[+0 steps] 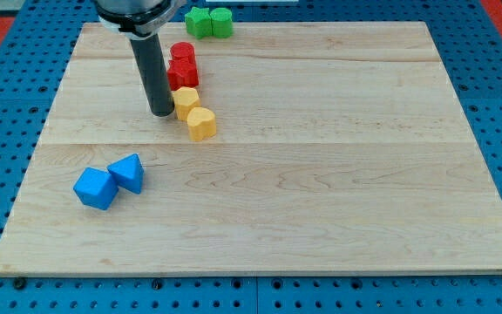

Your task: Point your arm to the left of the yellow heart

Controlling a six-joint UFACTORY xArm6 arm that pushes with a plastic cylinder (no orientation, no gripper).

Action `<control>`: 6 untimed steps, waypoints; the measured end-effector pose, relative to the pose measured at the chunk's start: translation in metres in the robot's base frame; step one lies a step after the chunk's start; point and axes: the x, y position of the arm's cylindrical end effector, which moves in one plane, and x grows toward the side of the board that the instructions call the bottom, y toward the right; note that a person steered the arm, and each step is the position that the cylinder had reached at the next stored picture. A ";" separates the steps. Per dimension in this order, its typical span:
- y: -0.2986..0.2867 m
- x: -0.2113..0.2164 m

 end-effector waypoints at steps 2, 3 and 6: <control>-0.009 0.065; 0.011 0.093; 0.048 0.073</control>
